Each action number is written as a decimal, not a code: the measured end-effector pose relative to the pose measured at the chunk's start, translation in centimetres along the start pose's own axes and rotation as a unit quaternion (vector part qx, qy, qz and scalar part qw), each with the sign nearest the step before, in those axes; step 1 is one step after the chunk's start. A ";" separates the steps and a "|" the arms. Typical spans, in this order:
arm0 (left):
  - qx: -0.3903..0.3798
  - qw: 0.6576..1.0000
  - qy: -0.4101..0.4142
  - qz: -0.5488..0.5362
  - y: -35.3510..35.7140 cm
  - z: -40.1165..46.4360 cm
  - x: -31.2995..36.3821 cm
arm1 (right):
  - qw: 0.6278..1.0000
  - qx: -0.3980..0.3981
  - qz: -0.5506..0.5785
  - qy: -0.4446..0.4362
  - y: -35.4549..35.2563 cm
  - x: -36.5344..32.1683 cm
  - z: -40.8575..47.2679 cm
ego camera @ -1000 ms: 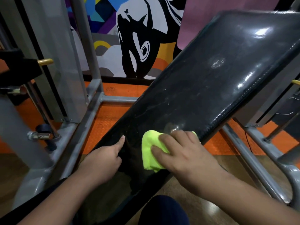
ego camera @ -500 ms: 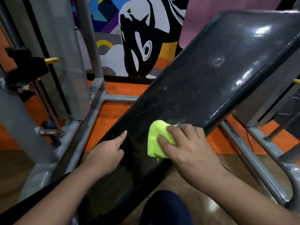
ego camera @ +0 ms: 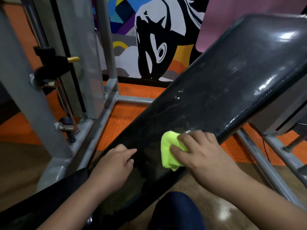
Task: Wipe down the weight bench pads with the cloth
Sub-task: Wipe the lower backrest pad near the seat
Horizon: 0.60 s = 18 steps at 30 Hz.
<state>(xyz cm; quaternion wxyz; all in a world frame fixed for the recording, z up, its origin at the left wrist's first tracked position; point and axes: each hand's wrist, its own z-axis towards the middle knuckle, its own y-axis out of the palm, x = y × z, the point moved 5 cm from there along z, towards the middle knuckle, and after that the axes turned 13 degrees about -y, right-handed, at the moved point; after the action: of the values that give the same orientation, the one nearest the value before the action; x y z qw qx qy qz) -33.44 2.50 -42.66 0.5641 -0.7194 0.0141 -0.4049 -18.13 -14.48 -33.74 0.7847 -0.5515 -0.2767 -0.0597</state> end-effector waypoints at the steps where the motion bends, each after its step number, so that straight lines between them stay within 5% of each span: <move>1: 0.001 1.000 0.003 -0.001 0.0 -0.2 -0.3 | 1.000 -0.003 -0.007 0.023 0.1 0.3 0.5; 18: -0.078 0.996 -0.017 0.046 2.4 -2.8 -1.7 | 0.999 -0.038 0.003 0.028 1.0 -0.1 2.5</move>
<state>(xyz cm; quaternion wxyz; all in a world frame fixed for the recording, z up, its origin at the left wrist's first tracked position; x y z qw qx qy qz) -35.25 0.19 -45.52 0.5249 -0.7665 0.0690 -0.3635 -18.72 -11.87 -33.99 0.7705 -0.5802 -0.2504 -0.0831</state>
